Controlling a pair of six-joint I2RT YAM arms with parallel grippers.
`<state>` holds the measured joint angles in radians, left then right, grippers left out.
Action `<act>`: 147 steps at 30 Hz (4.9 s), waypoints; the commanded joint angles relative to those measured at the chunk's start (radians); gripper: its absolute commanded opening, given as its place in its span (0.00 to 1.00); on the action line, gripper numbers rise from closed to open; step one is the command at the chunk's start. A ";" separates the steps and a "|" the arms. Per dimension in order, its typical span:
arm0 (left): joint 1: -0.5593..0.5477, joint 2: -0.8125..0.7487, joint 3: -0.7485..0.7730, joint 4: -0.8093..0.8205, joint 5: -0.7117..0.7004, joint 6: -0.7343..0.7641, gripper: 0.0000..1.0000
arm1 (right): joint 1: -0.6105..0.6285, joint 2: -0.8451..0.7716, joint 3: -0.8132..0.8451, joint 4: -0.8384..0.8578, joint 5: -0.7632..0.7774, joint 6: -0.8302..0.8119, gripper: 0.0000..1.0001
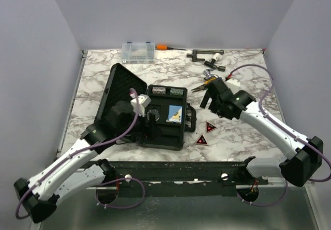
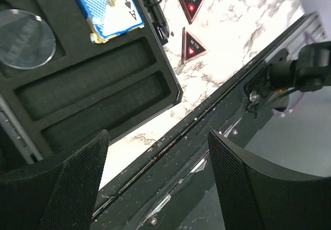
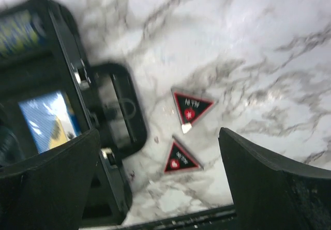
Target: Pack up texas hold em set
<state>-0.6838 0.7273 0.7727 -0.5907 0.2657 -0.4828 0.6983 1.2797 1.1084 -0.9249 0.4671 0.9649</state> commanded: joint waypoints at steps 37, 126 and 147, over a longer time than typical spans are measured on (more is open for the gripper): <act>-0.577 1.300 0.737 0.056 -0.442 -0.022 0.87 | -0.130 -0.317 0.490 -0.138 0.330 -0.175 1.00; -0.235 0.870 0.602 -0.223 -0.626 -0.190 0.00 | -0.130 -0.361 0.370 -0.145 0.143 -0.101 1.00; 0.043 1.059 0.632 -0.256 -0.548 -0.530 0.00 | -0.130 -0.392 0.346 -0.176 0.115 -0.095 1.00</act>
<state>-0.6548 1.7718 1.3811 -0.8291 -0.3126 -0.9257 0.5739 0.9005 1.4658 -1.0695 0.5888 0.8635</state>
